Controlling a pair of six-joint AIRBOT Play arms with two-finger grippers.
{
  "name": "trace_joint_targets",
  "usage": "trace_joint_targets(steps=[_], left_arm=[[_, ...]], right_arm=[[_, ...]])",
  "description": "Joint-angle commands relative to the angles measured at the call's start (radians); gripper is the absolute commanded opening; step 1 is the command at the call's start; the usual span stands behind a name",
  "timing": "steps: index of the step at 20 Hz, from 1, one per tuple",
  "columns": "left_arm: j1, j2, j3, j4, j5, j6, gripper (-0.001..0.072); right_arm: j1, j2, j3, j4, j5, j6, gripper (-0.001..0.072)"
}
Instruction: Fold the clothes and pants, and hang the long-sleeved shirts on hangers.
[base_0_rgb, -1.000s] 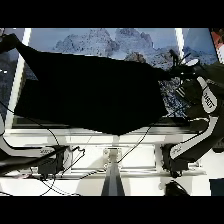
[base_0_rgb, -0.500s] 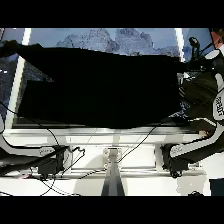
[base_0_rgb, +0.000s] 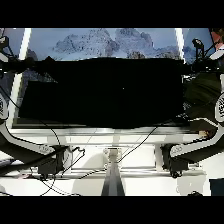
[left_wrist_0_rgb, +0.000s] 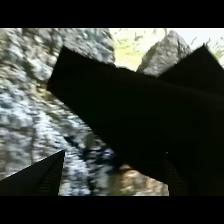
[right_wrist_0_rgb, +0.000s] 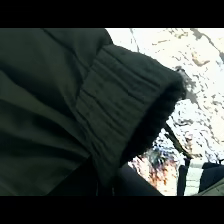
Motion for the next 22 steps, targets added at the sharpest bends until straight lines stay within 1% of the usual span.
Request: trace_joint_targets(steps=[1,3,4,6,7,8,9,12,13,14,15,17,19,22], left_arm=[[-0.036,-0.010,0.005,-0.064,0.000,-0.002,0.0716],[-0.080,-0.010,0.005,-0.060,0.034,-0.003,0.0716],[-0.105,-0.010,0.005,-0.060,0.077,-0.009,0.0712],[-0.150,-0.025,0.017,-0.060,0.179,-0.057,0.0701],[-0.166,-0.048,0.047,-0.058,0.180,-0.068,0.0700],[-0.180,-0.084,0.092,-0.037,0.160,-0.109,0.0697],[-0.190,-0.122,0.138,0.006,0.129,-0.169,0.0697],[-0.210,-0.248,0.292,0.217,-0.032,-0.340,0.0697],[-0.214,-0.282,0.332,0.258,-0.074,-0.375,0.0697],[-0.216,-0.311,0.364,0.263,-0.089,-0.381,0.0696],[-0.218,-0.330,0.385,0.263,-0.080,-0.420,0.0695],[-0.217,-0.351,0.398,0.267,-0.041,-0.502,0.0607],[-0.216,-0.366,0.398,0.271,-0.034,-0.525,0.0602],[-0.216,-0.384,0.398,0.271,-0.044,-0.525,0.0601]], right_arm=[[-0.001,0.001,0.001,-0.002,0.002,0.000,0.0018],[-0.001,0.001,0.001,-0.002,0.002,0.001,0.0018],[-0.001,0.001,0.001,-0.002,0.002,0.000,0.0018],[-0.001,0.001,0.001,-0.002,0.000,0.000,0.0018],[-0.001,0.001,0.001,-0.003,-0.005,0.000,0.0018],[-0.001,0.001,0.001,-0.003,-0.011,0.000,0.0018],[-0.001,0.001,0.001,-0.003,-0.019,0.000,0.0018],[-0.001,0.001,0.001,-0.003,-0.033,0.000,0.0018],[-0.001,0.001,0.001,-0.003,-0.041,0.000,0.0018],[-0.001,0.001,0.001,-0.003,-0.048,0.000,0.0018],[-0.001,0.000,0.001,-0.003,-0.054,0.000,0.0018],[-0.001,-0.001,0.001,-0.003,-0.062,0.000,0.0018],[-0.001,-0.002,0.000,-0.003,-0.062,0.000,0.0018],[-0.001,-0.002,0.000,-0.003,-0.062,0.000,0.0018]])
